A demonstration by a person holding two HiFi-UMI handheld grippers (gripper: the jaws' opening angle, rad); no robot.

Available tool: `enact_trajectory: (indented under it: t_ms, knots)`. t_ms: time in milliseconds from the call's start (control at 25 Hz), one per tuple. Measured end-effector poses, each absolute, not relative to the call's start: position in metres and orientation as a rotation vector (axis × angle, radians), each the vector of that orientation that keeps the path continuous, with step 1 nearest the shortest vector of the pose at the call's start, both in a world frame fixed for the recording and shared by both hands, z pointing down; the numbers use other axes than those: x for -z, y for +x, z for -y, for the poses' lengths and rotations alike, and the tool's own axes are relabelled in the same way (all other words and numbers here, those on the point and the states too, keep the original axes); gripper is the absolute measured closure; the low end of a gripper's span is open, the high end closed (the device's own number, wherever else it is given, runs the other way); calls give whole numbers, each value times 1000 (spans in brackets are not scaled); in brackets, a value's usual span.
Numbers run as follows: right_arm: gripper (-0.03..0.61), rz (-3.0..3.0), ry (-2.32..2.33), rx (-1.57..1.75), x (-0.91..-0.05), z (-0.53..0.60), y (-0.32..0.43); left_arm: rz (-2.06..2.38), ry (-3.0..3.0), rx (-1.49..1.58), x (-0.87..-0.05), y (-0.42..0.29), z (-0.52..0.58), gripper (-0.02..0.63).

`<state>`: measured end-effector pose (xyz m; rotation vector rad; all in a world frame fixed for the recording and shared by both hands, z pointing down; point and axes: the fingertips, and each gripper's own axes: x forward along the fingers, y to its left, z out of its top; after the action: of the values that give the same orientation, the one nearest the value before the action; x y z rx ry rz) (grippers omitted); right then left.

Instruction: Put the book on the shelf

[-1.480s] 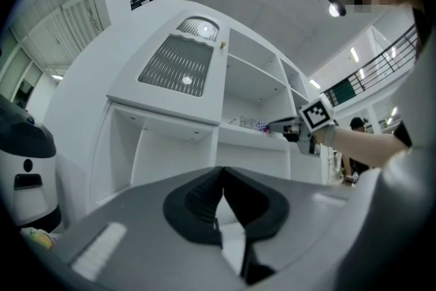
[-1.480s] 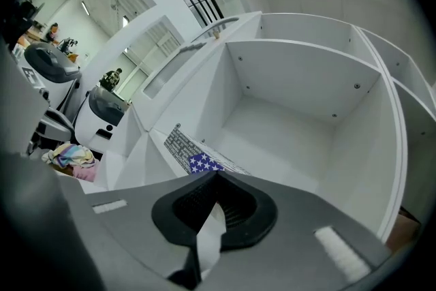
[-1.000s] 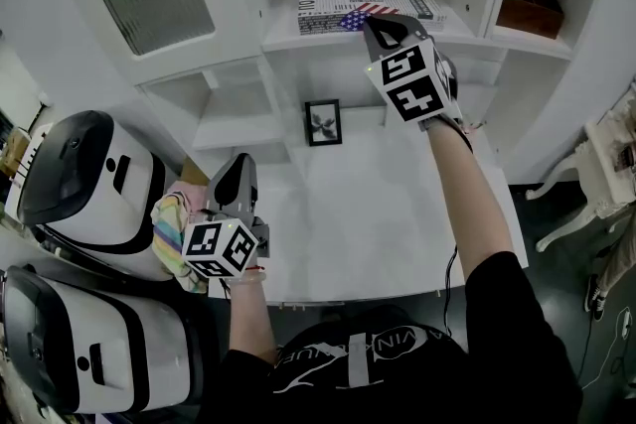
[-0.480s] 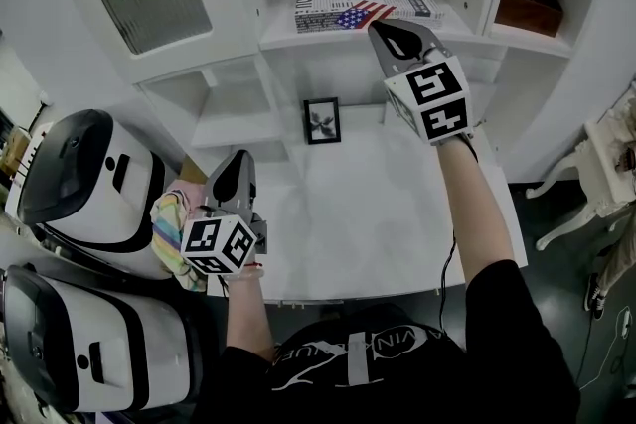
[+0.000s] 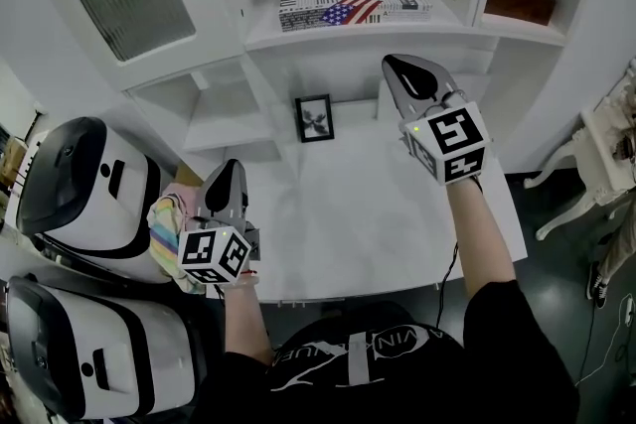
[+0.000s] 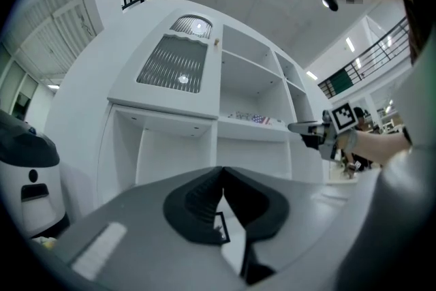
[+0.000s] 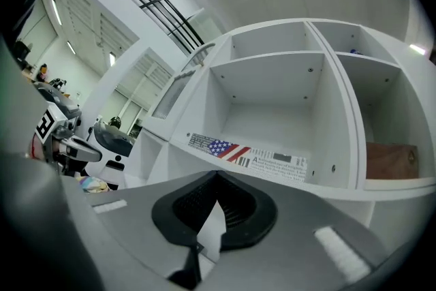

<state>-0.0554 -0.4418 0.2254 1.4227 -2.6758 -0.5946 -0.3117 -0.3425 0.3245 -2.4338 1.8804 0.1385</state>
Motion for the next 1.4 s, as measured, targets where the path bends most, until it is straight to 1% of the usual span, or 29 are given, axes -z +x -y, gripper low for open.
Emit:
enact_trajectory:
  t_ms: [960,1400]
  knots:
    - [574,2817,1471,212,-331,400,-25,-1915,-2340,-80,-358,-306,324,614]
    - [574,2830,1484,119,-356,393,-13,-1924,-2349,-88,-365,-297,326,614]
